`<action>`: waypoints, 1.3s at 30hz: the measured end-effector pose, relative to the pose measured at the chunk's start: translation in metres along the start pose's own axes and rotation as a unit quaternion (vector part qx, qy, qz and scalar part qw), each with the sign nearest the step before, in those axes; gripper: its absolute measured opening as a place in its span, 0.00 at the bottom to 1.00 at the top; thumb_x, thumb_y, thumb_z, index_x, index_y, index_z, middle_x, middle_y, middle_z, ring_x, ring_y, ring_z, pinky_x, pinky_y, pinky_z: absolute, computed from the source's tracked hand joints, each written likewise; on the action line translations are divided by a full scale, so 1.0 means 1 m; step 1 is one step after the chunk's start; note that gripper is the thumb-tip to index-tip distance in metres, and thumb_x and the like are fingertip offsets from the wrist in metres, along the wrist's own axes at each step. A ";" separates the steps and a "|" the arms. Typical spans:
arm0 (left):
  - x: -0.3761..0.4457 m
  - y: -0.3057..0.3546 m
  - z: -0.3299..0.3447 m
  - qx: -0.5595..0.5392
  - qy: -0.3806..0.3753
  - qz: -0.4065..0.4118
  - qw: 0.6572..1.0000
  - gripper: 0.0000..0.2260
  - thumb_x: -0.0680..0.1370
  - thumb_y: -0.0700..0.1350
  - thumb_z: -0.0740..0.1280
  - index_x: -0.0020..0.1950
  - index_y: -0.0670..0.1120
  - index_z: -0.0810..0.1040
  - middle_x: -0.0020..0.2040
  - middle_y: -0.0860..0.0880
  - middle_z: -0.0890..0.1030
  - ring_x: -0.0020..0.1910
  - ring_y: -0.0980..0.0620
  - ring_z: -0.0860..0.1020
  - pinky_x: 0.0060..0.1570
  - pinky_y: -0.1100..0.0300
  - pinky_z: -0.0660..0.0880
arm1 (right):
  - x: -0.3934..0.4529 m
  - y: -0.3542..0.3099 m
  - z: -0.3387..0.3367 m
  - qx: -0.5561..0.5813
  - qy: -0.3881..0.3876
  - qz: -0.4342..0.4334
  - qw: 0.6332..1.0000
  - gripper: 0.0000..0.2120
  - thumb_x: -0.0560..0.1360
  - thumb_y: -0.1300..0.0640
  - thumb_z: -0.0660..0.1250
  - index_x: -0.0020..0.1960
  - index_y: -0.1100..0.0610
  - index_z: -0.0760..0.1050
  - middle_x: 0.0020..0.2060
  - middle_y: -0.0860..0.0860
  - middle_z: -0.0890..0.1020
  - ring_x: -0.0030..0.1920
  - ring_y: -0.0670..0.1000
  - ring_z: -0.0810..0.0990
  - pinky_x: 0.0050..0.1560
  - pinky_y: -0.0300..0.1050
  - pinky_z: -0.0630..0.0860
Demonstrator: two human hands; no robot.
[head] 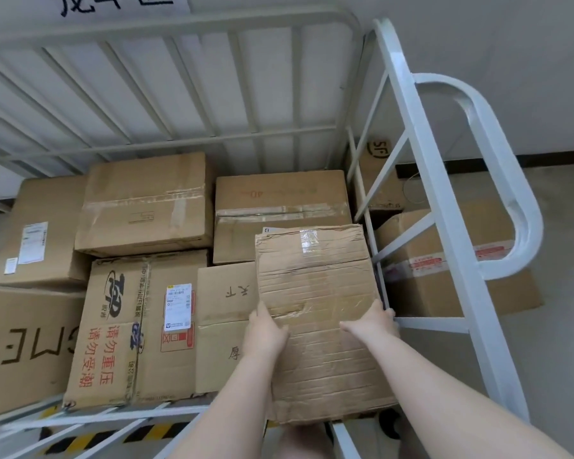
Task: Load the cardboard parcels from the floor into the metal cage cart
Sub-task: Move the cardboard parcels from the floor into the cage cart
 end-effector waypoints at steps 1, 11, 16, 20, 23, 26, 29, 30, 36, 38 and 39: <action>0.007 0.011 -0.006 0.029 0.029 0.030 0.999 0.31 0.75 0.48 0.67 0.75 0.44 0.58 0.72 0.43 0.66 0.71 0.43 0.67 0.67 0.51 0.67 | 0.004 -0.002 -0.002 -0.008 0.022 -0.002 1.000 0.47 0.69 0.43 0.72 0.77 0.56 0.48 0.74 0.58 0.56 0.72 0.61 0.60 0.67 0.57 0.66; 0.081 0.079 -0.016 0.174 0.126 0.108 0.971 0.31 0.76 0.59 0.64 0.75 0.50 0.58 0.77 0.48 0.55 0.76 0.44 0.53 0.66 0.39 0.63 | 0.064 -0.038 0.010 0.000 0.102 -0.056 0.993 0.60 0.62 0.35 0.74 0.77 0.61 0.43 0.76 0.57 0.54 0.74 0.59 0.57 0.69 0.62 0.60; 0.086 0.053 -0.031 0.195 0.148 0.057 0.968 0.30 0.75 0.61 0.62 0.72 0.48 0.61 0.71 0.43 0.63 0.71 0.40 0.59 0.61 0.41 0.68 | 0.082 -0.076 0.011 -0.120 0.100 -0.172 0.973 0.61 0.62 0.35 0.73 0.77 0.61 0.41 0.77 0.56 0.51 0.76 0.57 0.51 0.73 0.61 0.55; 0.088 0.020 -0.057 0.184 0.133 -0.021 0.974 0.30 0.75 0.58 0.64 0.70 0.43 0.62 0.69 0.40 0.65 0.69 0.37 0.65 0.63 0.46 0.67 | 0.082 -0.124 0.024 -0.237 0.081 -0.284 0.926 0.60 0.60 0.33 0.74 0.77 0.60 0.44 0.75 0.55 0.57 0.74 0.56 0.57 0.72 0.60 0.56; 0.081 0.015 -0.077 0.253 0.234 0.025 0.938 0.25 0.76 0.56 0.64 0.66 0.43 0.65 0.64 0.42 0.68 0.64 0.38 0.68 0.56 0.47 0.69 | 0.068 -0.148 0.054 -0.315 0.042 -0.384 0.867 0.59 0.61 0.32 0.73 0.76 0.59 0.46 0.74 0.54 0.59 0.73 0.55 0.59 0.71 0.58 0.57; 0.080 0.021 -0.078 0.272 0.227 0.094 0.930 0.31 0.74 0.60 0.65 0.72 0.49 0.60 0.71 0.45 0.63 0.68 0.42 0.63 0.61 0.44 0.66 | 0.053 -0.157 0.078 -0.353 0.026 -0.459 0.815 0.57 0.62 0.33 0.72 0.77 0.58 0.46 0.74 0.53 0.60 0.73 0.54 0.60 0.70 0.54 0.57; 0.089 0.001 -0.079 0.187 0.151 0.026 0.970 0.38 0.72 0.63 0.66 0.76 0.56 0.52 0.77 0.48 0.54 0.74 0.40 0.56 0.67 0.36 0.61 | 0.048 -0.160 0.084 -0.363 0.018 -0.471 0.804 0.57 0.63 0.34 0.72 0.77 0.58 0.45 0.74 0.52 0.59 0.73 0.54 0.59 0.71 0.55 0.57; 0.092 -0.012 -0.081 0.137 0.132 -0.014 0.982 0.41 0.70 0.64 0.67 0.76 0.58 0.50 0.77 0.46 0.53 0.74 0.38 0.56 0.67 0.35 0.60 | 0.047 -0.161 0.084 -0.363 0.023 -0.466 0.806 0.57 0.63 0.34 0.72 0.77 0.57 0.45 0.74 0.52 0.59 0.73 0.54 0.60 0.70 0.55 0.58; 0.095 -0.037 -0.077 0.146 0.160 -0.054 0.975 0.41 0.69 0.69 0.64 0.76 0.63 0.46 0.69 0.43 0.63 0.66 0.37 0.64 0.62 0.40 0.68 | 0.034 -0.143 0.084 -0.329 0.090 -0.371 0.863 0.53 0.66 0.33 0.69 0.77 0.57 0.46 0.74 0.55 0.57 0.74 0.56 0.57 0.69 0.65 0.55; 0.097 -0.035 -0.075 0.152 0.173 -0.058 0.971 0.41 0.69 0.69 0.64 0.76 0.63 0.47 0.68 0.43 0.63 0.65 0.37 0.65 0.60 0.40 0.68 | 0.029 -0.130 0.092 -0.325 0.084 -0.340 0.879 0.56 0.67 0.33 0.68 0.77 0.56 0.38 0.77 0.55 0.45 0.77 0.57 0.46 0.67 0.75 0.45; 0.098 -0.035 -0.074 0.152 0.173 -0.061 0.971 0.41 0.69 0.69 0.64 0.76 0.63 0.47 0.69 0.43 0.63 0.65 0.37 0.65 0.60 0.40 0.67 | 0.027 -0.124 0.096 -0.324 0.073 -0.328 0.884 0.58 0.66 0.31 0.68 0.77 0.55 0.34 0.77 0.54 0.39 0.77 0.58 0.40 0.64 0.78 0.41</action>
Point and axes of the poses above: each hand's wrist, its own x-axis towards the middle knuckle, its own z-axis out of the palm, y = z × x, the point moved 4 cm from there along x, towards the middle knuckle
